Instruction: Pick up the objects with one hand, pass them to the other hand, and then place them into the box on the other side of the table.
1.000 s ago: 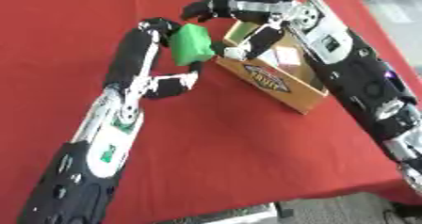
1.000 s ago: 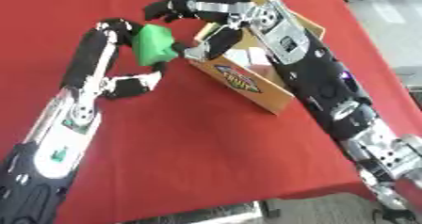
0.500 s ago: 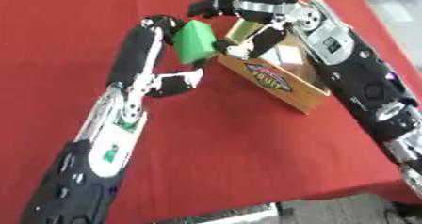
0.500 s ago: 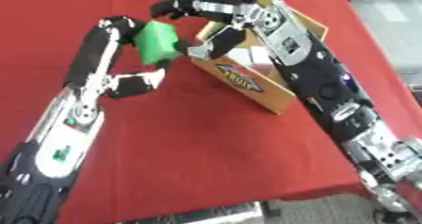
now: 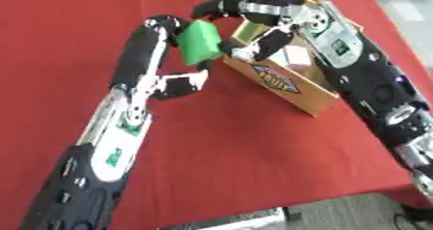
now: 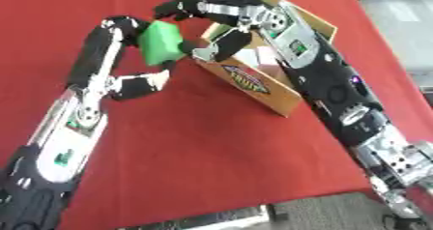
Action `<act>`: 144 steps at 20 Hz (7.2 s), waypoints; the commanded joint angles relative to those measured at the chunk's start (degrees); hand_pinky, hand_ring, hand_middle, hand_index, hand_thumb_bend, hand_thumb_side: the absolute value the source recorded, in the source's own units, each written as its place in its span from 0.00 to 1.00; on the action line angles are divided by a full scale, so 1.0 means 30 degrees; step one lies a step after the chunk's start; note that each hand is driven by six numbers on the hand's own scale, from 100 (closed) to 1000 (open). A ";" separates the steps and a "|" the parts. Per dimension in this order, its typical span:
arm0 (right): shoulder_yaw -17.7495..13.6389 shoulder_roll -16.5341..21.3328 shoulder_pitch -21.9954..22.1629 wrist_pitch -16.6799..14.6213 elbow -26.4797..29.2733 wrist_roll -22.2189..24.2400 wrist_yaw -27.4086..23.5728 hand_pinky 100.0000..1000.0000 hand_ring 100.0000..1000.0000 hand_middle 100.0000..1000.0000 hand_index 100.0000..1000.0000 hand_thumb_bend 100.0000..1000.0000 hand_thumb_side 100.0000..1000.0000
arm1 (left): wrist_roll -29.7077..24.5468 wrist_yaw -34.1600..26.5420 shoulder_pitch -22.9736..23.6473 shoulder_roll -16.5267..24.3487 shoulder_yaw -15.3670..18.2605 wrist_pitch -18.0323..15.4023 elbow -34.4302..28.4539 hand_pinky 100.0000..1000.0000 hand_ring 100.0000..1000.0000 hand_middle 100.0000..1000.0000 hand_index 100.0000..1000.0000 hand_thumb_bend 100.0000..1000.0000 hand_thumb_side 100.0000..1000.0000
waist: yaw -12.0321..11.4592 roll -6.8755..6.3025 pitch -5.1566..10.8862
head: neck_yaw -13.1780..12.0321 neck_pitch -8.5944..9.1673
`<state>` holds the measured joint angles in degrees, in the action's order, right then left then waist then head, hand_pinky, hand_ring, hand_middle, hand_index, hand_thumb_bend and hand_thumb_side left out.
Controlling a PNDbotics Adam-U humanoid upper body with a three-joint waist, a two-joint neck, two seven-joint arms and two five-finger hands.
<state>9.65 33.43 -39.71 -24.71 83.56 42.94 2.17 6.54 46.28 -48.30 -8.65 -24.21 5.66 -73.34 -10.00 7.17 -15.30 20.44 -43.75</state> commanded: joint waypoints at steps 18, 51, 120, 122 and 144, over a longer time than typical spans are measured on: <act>0.0183 0.0881 0.0135 -0.2110 0.1450 0.3008 -0.1612 0.97 1.00 0.95 1.00 0.00 0.14 | -0.0198 0.0312 -0.0426 -0.0195 -0.0022 0.0379 -0.0422 0.59 0.50 0.47 0.43 0.00 0.00 | 0.0142 0.0004 0.0186 | -0.0183 -0.0101; -0.0075 0.0442 0.0250 -0.3436 0.0166 0.3008 0.0092 0.96 1.00 0.92 1.00 0.00 0.13 | -0.0858 -0.0234 -0.0459 -0.0299 -0.0499 0.0210 -0.1288 0.58 0.50 0.48 0.43 0.00 0.00 | 0.0146 0.0068 0.0020 | -0.0071 -0.0123; -0.2415 0.0634 0.0742 0.1149 0.1269 0.3008 -0.4567 0.82 0.98 0.42 0.59 0.00 0.13 | -0.0780 0.1499 0.0507 0.0309 0.0073 0.0691 -0.1200 0.64 0.61 0.57 0.75 0.83 0.30 | 0.0747 -0.0123 -0.0060 | 0.0396 -0.0123; -0.2811 0.0768 0.0843 0.1331 0.1154 0.3008 -0.4668 0.82 0.98 0.42 0.59 0.00 0.15 | -0.0395 0.1402 0.1103 0.0566 0.0291 0.0993 -0.1753 0.64 0.61 0.57 0.75 0.80 0.29 | 0.0814 -0.0200 -0.0059 | 0.0611 -0.0123; -0.9677 0.3616 0.4394 0.1948 0.0370 0.0108 -0.4092 0.81 0.96 0.41 0.57 0.00 0.25 | -0.0759 0.0756 0.3615 0.7571 0.3270 0.5203 -1.0352 0.66 0.63 0.59 0.74 0.74 0.26 | 0.1228 -0.2237 -0.0621 | 0.1443 0.3040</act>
<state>-18.24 41.50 -26.12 -18.40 84.57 44.37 -11.22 4.43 48.90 -36.93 12.31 -15.44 20.46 -102.15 -6.39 0.31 -18.12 24.84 -35.92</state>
